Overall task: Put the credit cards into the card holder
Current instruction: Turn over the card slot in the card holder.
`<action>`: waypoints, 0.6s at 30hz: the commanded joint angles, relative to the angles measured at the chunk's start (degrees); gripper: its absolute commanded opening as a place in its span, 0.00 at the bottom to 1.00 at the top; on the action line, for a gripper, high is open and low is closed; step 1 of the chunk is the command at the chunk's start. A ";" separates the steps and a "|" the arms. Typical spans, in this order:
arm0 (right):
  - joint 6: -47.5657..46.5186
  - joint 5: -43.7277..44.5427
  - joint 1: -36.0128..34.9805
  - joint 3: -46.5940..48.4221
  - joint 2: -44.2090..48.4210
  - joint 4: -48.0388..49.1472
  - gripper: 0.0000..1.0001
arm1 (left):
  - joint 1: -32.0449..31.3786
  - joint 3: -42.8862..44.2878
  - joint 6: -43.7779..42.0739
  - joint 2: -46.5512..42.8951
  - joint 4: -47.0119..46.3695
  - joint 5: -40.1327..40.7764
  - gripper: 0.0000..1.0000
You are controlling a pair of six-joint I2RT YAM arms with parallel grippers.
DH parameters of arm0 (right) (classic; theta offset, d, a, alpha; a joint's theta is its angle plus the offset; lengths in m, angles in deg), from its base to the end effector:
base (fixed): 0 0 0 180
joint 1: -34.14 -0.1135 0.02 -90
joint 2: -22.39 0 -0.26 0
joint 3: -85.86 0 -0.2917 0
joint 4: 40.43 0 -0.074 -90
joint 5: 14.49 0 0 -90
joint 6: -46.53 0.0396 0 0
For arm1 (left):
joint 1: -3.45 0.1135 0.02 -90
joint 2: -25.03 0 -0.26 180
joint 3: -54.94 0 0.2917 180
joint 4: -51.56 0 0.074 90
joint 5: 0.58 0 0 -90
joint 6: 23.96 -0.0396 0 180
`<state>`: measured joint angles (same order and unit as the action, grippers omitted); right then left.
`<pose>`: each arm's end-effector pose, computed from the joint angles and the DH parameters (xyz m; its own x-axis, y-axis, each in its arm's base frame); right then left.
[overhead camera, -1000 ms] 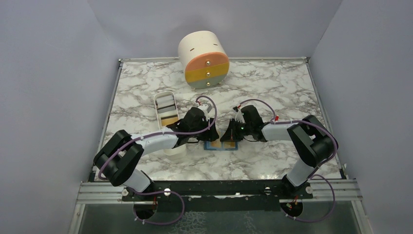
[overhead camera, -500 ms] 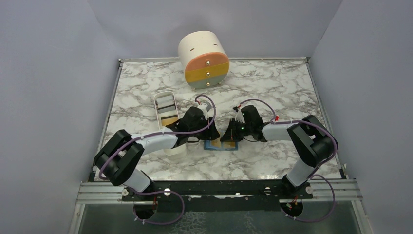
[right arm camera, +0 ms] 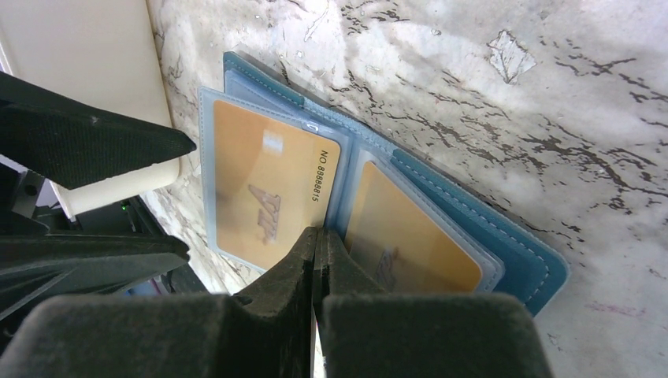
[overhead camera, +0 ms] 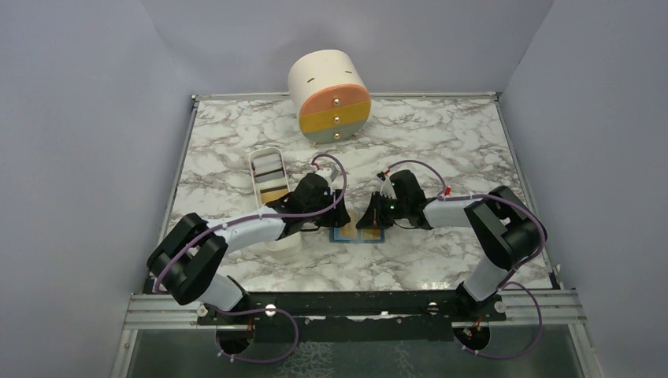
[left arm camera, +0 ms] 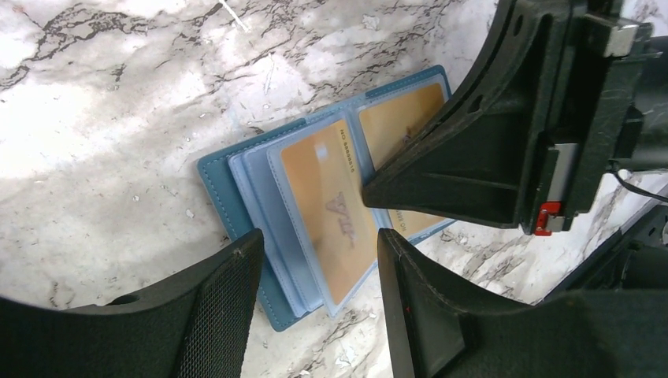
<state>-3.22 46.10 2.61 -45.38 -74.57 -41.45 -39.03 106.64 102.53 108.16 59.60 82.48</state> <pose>0.2599 0.1822 0.0720 -0.9636 0.0692 -0.2583 -0.1393 0.6946 0.7058 0.2367 -0.2232 0.1475 -0.8165 -0.0528 -0.5749 0.3155 0.7932 -0.5208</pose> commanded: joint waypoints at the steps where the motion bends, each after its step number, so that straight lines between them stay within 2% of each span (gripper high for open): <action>1: -1.63 3.22 -0.46 -1.94 -2.68 -2.42 0.01 | -0.06 0.93 -0.54 1.64 -0.69 1.15 0.57; 12: -1.50 3.30 -0.47 -1.59 -2.47 -2.53 0.01 | -0.04 -0.25 2.85 4.76 -8.01 -5.88 0.53; 16: -1.36 2.72 -0.53 -1.72 -1.99 -1.85 0.01 | -0.06 -0.37 4.66 3.63 -9.31 -8.55 0.50; 18: -1.13 2.33 -0.51 -2.06 -1.77 -0.62 0.01 | -0.07 -1.00 5.16 2.35 -9.68 -7.35 0.51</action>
<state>-3.20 46.06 2.59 -45.45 -74.57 -41.17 -39.03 106.62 105.57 112.58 53.39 77.14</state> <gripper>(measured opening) 0.012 0.507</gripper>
